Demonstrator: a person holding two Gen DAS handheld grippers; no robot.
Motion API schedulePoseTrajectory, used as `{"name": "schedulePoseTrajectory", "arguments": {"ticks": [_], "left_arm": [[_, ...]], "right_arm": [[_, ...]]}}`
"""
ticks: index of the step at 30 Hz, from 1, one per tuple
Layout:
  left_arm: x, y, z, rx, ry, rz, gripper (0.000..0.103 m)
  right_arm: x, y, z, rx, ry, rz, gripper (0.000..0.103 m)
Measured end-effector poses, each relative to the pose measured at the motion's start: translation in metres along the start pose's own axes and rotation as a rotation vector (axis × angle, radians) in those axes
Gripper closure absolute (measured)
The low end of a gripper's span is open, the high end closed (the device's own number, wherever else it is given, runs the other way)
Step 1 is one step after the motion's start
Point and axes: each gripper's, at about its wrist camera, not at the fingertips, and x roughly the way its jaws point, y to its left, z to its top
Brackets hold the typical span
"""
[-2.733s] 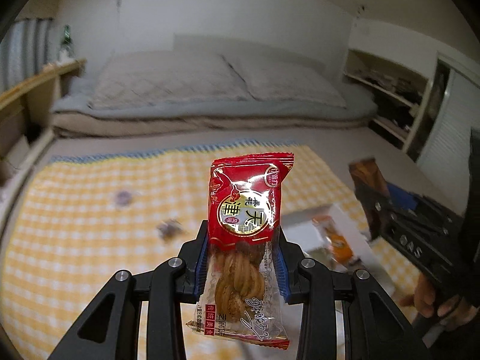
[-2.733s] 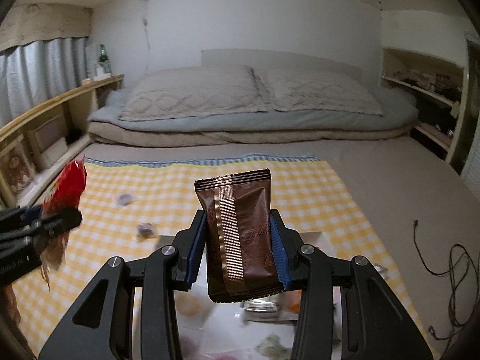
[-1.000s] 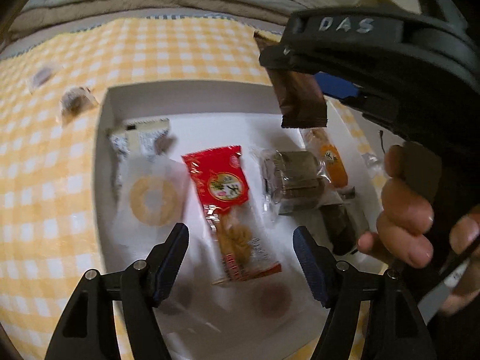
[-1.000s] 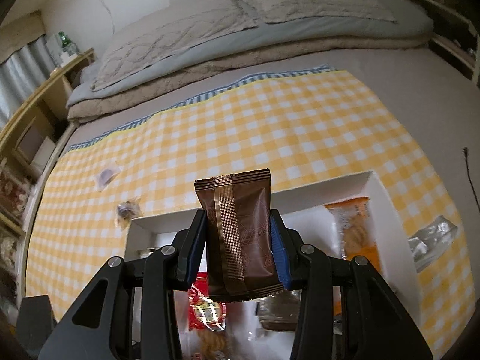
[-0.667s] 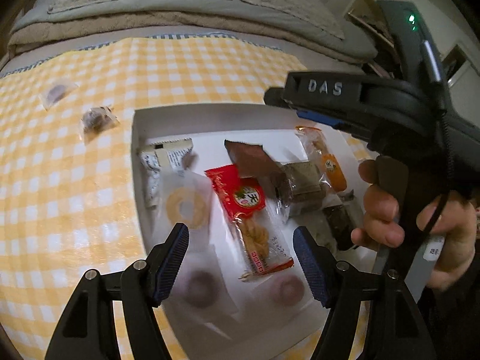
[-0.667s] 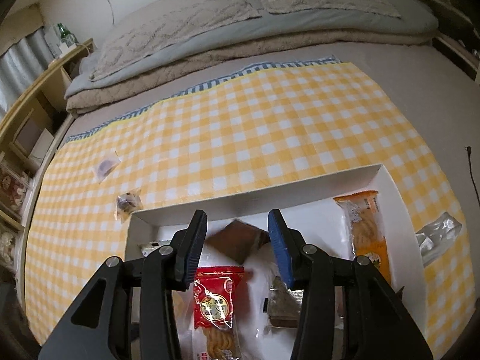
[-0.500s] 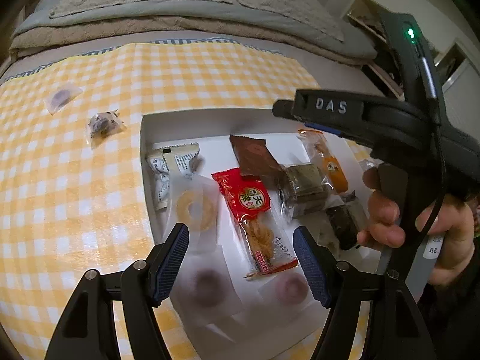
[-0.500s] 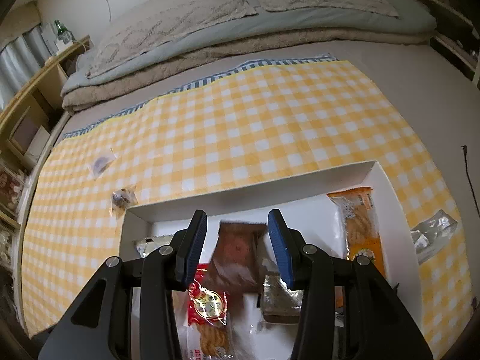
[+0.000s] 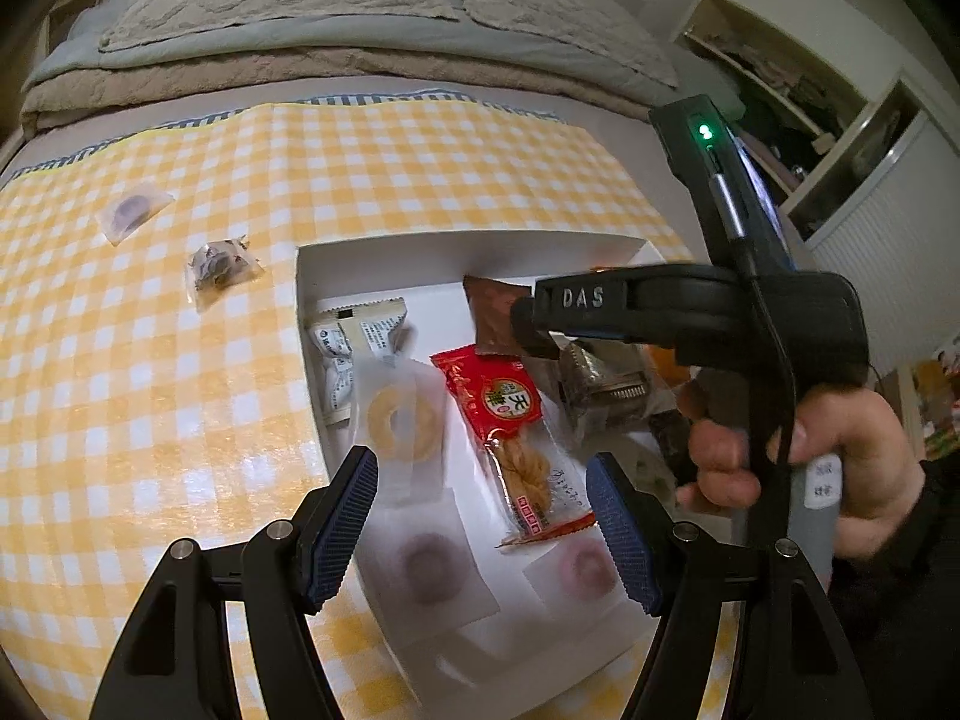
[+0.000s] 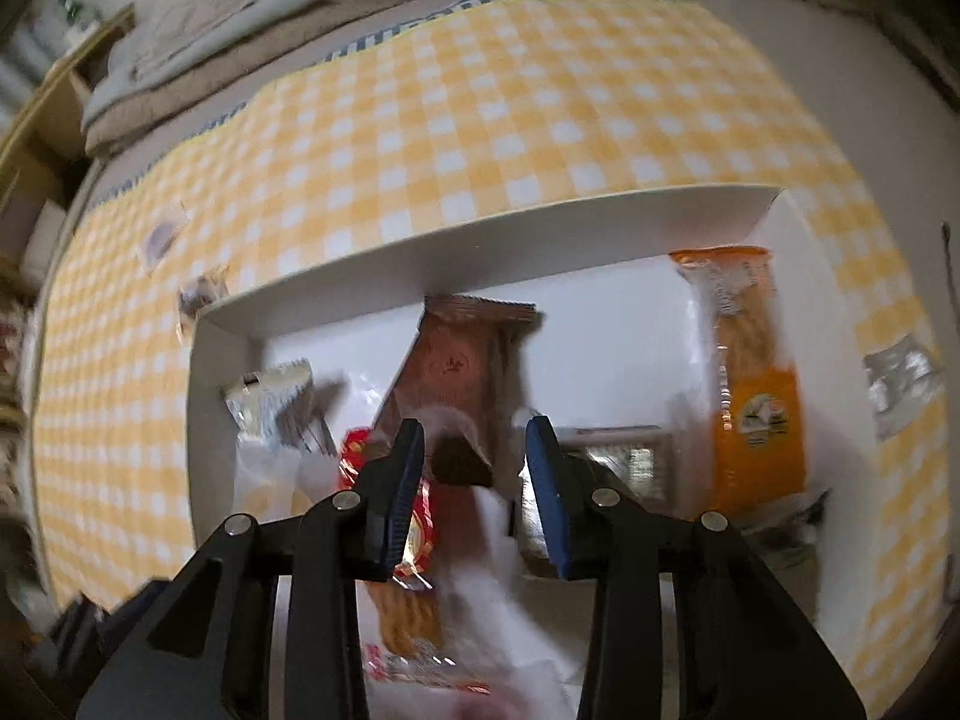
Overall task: Organize snacks
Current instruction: 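Open both tools to drop the bread packet and chocolate bar into the tray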
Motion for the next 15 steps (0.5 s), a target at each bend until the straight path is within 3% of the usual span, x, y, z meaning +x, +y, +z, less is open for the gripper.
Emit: {"name": "schedulePoseTrajectory", "arguments": {"ticks": [5,11,15], "left_arm": [[-0.004,0.009,0.001,-0.015,-0.004,-0.001,0.033],[-0.007,0.017,0.001,-0.031,-0.011,0.004,0.033],[-0.01,0.018,0.0,-0.033,-0.015,0.007,0.033]], "right_arm": [[0.016,0.006,0.003,0.04,0.056,0.068,0.069],[0.003,0.039,0.004,-0.065,-0.005,0.151,0.073],[-0.006,0.05,0.002,-0.105,-0.034,0.143,0.073]]}}
